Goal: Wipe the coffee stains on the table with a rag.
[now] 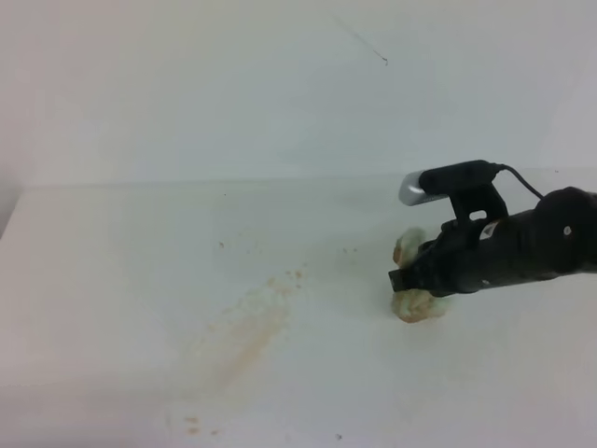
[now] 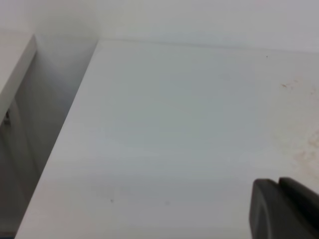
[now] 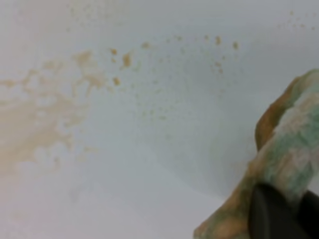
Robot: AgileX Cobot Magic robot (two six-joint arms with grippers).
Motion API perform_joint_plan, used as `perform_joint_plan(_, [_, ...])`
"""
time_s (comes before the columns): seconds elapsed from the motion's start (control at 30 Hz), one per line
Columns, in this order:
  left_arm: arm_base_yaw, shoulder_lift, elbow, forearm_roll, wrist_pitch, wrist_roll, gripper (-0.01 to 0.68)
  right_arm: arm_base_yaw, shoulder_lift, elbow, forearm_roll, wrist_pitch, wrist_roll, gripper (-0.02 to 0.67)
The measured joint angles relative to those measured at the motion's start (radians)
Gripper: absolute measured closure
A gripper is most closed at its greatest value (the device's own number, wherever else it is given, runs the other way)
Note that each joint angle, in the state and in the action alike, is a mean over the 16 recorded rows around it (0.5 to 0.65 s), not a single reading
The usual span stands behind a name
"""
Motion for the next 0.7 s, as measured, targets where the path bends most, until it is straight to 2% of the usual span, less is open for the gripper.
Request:
perform_joint_plan(0.3, [0.000,0.000,0.000,0.000,0.000,0.000,0.675,0.000,-0.073,0.002,0.001,0.007,-0.015,0.314])
perform_joint_plan(0.4, [0.000,0.000,0.000,0.000,0.000,0.000,0.675,0.000,-0.142,0.002,-0.009,0.025,-0.024,0.263])
perform_joint_plan(0.53, [0.000,0.000,0.000,0.000,0.000,0.000,0.675,0.000,-0.272,0.002,-0.038,0.071,-0.035,0.295])
perform_joint_plan(0.7, [0.000,0.000,0.000,0.000,0.000,0.000,0.675,0.000,-0.495,0.003,-0.109,0.158,-0.016,0.424])
